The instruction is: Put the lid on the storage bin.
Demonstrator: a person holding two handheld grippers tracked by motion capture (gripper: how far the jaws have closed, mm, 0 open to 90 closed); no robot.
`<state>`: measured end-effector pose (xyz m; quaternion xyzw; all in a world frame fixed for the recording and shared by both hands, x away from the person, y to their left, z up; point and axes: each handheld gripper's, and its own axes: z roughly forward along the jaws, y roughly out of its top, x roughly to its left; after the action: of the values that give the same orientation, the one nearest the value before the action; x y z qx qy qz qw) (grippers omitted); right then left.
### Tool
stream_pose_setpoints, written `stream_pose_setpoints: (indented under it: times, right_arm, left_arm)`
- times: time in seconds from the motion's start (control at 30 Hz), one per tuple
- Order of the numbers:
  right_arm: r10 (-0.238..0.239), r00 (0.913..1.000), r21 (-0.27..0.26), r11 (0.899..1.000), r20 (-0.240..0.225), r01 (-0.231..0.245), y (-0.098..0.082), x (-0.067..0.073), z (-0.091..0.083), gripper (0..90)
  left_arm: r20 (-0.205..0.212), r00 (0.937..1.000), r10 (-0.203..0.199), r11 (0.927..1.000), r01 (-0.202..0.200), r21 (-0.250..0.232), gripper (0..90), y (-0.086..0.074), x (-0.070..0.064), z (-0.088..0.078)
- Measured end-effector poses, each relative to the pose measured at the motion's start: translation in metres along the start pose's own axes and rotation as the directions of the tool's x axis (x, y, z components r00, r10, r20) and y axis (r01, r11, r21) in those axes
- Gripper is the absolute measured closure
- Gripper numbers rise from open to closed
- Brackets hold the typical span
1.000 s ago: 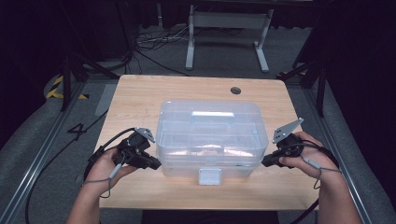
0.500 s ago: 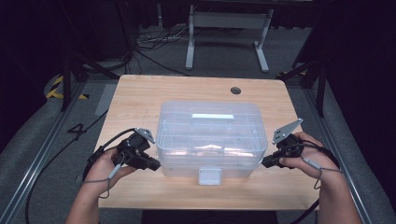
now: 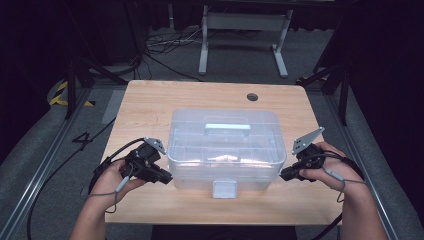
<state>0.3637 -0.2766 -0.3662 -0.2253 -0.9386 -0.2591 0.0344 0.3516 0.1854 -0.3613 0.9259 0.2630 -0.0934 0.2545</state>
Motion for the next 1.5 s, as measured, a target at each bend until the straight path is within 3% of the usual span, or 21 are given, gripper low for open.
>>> stream_pose_setpoints:
  times: [0.47, 0.7, 0.87, 1.03, 1.17, 1.33, 1.43, 1.5]
  right_arm:
    - [0.012, 0.9996, -0.012, 1.0, -0.025, -0.012, -0.002, -0.001, 0.002, 75.2]
    - [0.005, 0.9995, -0.005, 1.0, -0.03, -0.005, -0.003, -0.002, 0.002, 70.4]
    - [-0.001, 0.9997, -0.004, 1.0, -0.026, 0.001, -0.001, -0.004, 0.0, 68.7]
    - [-0.002, 0.9998, -0.053, 0.999, -0.017, 0.001, -0.001, -0.007, -0.009, 66.5]
    - [-0.002, 0.9999, -0.086, 0.996, 0.014, 0.003, 0.0, -0.011, -0.015, 63.5]
    - [-0.008, 0.9989, -0.132, 0.991, 0.047, 0.014, 0.001, -0.013, -0.025, 60.1]
    - [0.003, 0.9983, -0.157, 0.988, 0.059, 0.006, 0.0, -0.015, -0.028, 58.8]
    - [0.014, 0.9962, -0.19, 0.982, 0.086, 0.003, -0.001, -0.018, -0.03, 55.1]
  left_arm:
    - [0.034, 0.9994, 0.008, 0.9994, -0.009, 0.032, 71.8, -0.002, 0.0, 0.006]
    - [0.01, 0.9997, -0.022, 0.9997, 0.022, 0.007, 57.8, -0.007, 0.002, 0.005]
    - [-0.024, 0.9989, -0.04, 0.9979, 0.038, -0.051, 52.2, -0.012, 0.002, -0.004]
    - [-0.079, 0.9932, -0.085, 0.9866, 0.073, -0.146, 47.8, -0.021, 0.003, -0.016]
    - [-0.133, 0.9824, -0.132, 0.9677, 0.099, -0.232, 44.9, -0.03, 0.003, -0.027]
    - [-0.179, 0.9697, -0.166, 0.9469, 0.106, -0.303, 44.4, -0.038, 0.002, -0.035]
    - [-0.199, 0.9646, -0.173, 0.9441, 0.105, -0.312, 43.2, -0.041, 0.002, -0.036]
    - [-0.232, 0.9551, -0.184, 0.9419, 0.104, -0.319, 41.3, -0.043, 0.005, -0.037]
